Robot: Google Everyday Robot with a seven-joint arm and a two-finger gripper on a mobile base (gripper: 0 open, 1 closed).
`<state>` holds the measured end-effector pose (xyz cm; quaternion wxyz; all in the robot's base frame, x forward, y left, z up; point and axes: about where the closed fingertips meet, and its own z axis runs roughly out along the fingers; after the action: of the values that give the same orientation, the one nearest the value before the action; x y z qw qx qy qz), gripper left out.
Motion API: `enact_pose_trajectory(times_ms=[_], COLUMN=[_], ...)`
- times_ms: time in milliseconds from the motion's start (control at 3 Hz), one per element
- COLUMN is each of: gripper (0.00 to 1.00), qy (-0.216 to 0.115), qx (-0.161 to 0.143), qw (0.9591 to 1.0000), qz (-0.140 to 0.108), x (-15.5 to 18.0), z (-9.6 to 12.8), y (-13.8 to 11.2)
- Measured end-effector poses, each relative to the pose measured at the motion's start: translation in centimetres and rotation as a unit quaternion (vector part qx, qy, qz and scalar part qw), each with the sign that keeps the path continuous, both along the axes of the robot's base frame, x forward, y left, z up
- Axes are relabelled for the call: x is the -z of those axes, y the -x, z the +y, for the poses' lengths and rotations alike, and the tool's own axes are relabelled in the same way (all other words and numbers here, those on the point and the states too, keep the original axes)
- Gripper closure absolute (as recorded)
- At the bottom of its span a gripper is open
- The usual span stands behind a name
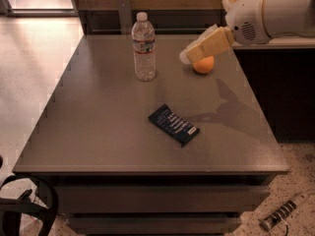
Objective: Pick water bottle
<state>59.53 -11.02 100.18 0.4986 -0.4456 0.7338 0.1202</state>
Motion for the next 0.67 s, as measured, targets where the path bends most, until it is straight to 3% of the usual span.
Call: enact_pose_trajectory(times_ms=[333, 667], gripper=[0.0, 0.0], qy=[-0.072, -0.072], qx=[-0.031, -0.031], qw=[0.9969, 0.9969], qz=[0.003, 0.002], x=[1.26, 1.26], z=[3.71, 3.71], y=[-1.48, -1.48])
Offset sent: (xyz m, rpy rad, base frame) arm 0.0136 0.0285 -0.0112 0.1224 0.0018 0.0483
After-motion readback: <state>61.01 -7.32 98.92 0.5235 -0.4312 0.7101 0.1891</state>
